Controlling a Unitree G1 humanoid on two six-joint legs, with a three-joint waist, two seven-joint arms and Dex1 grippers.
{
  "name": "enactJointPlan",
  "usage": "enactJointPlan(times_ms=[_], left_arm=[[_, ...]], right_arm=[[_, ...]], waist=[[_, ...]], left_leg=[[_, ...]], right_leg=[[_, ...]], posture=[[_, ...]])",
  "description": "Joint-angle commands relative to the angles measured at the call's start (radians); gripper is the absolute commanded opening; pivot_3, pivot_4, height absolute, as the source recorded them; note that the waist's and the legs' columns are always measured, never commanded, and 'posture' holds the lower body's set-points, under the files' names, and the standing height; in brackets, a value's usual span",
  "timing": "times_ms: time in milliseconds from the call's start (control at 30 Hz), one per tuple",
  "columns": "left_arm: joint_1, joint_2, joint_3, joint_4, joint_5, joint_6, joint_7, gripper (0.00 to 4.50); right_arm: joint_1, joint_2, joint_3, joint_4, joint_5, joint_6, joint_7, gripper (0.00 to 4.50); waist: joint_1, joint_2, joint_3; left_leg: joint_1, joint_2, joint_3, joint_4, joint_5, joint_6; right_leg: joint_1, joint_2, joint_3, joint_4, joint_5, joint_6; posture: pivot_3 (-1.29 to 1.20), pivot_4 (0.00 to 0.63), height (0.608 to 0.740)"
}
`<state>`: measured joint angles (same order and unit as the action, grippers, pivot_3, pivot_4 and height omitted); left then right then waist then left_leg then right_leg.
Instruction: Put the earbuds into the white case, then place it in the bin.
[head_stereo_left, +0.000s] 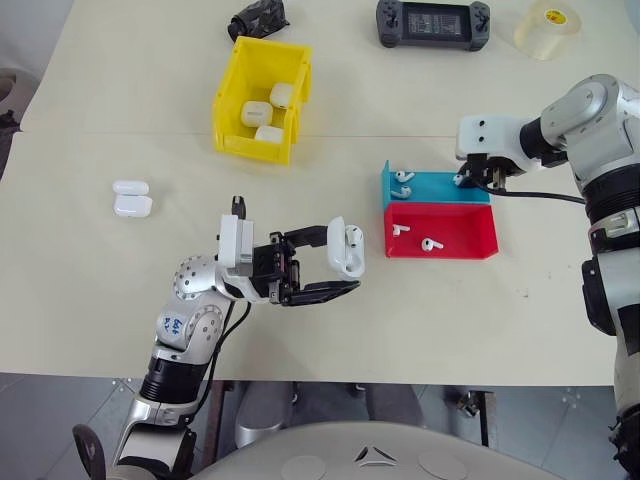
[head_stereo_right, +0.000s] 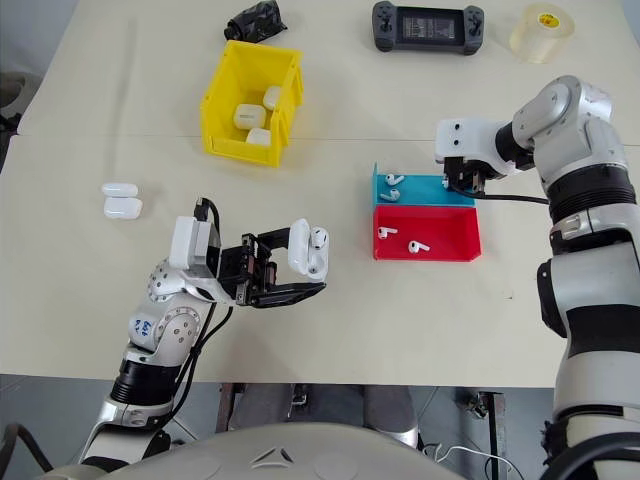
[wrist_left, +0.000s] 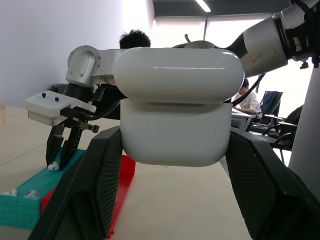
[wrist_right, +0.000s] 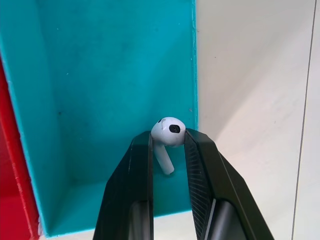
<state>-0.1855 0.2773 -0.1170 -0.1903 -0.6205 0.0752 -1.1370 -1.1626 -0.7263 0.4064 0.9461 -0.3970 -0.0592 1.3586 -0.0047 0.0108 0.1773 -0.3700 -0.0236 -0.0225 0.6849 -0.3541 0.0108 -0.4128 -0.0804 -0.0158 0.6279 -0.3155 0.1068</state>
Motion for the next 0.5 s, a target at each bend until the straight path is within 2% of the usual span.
enactJointPlan(times_ms=[33,100,267,367,500], left_arm=[[0.004,0.000,0.001,-0.051,-0.018,-0.003,-0.001,2.76],[0.004,0.002,0.003,-0.052,-0.019,-0.003,-0.001,2.76],[-0.003,0.010,0.013,-0.043,-0.025,0.005,-0.004,2.76],[-0.009,0.011,0.014,-0.039,-0.029,0.013,-0.006,2.76],[-0.031,0.001,0.016,-0.022,-0.033,0.031,0.002,2.76]], right_arm=[[0.001,-0.009,-0.064,-0.070,0.073,0.058,0.041,0.54],[0.014,-0.014,-0.109,-0.140,0.137,0.110,0.084,0.54],[0.218,-0.053,-0.333,-0.567,0.453,0.355,0.161,0.54],[0.350,-0.050,-0.413,-0.766,0.579,0.507,0.119,0.54],[0.557,0.051,-0.579,-1.078,0.852,0.763,-0.033,0.54]], waist=[[0.000,0.000,0.000],[0.001,0.000,0.000],[0.008,0.000,0.000],[0.013,0.000,0.000],[0.019,0.000,0.000]], left_leg=[[0.000,0.000,0.000,0.000,0.000,0.000],[0.000,0.000,0.000,0.000,0.000,0.000],[-0.001,0.000,-0.001,0.000,0.000,0.000],[-0.001,0.000,-0.004,0.000,0.000,0.000],[-0.001,0.000,-0.004,0.001,0.000,0.000]], right_leg=[[0.000,0.000,0.000,0.000,0.000,0.000],[0.000,0.000,0.000,0.000,0.000,0.000],[0.000,0.000,-0.001,0.000,0.000,0.000],[0.001,-0.001,-0.002,0.000,0.000,0.000],[0.002,-0.001,-0.003,0.000,0.000,0.000]], posture=[[0.00,0.150,0.740],[0.00,0.150,0.740],[0.00,0.150,0.740],[0.00,0.150,0.740],[0.00,0.150,0.740]])
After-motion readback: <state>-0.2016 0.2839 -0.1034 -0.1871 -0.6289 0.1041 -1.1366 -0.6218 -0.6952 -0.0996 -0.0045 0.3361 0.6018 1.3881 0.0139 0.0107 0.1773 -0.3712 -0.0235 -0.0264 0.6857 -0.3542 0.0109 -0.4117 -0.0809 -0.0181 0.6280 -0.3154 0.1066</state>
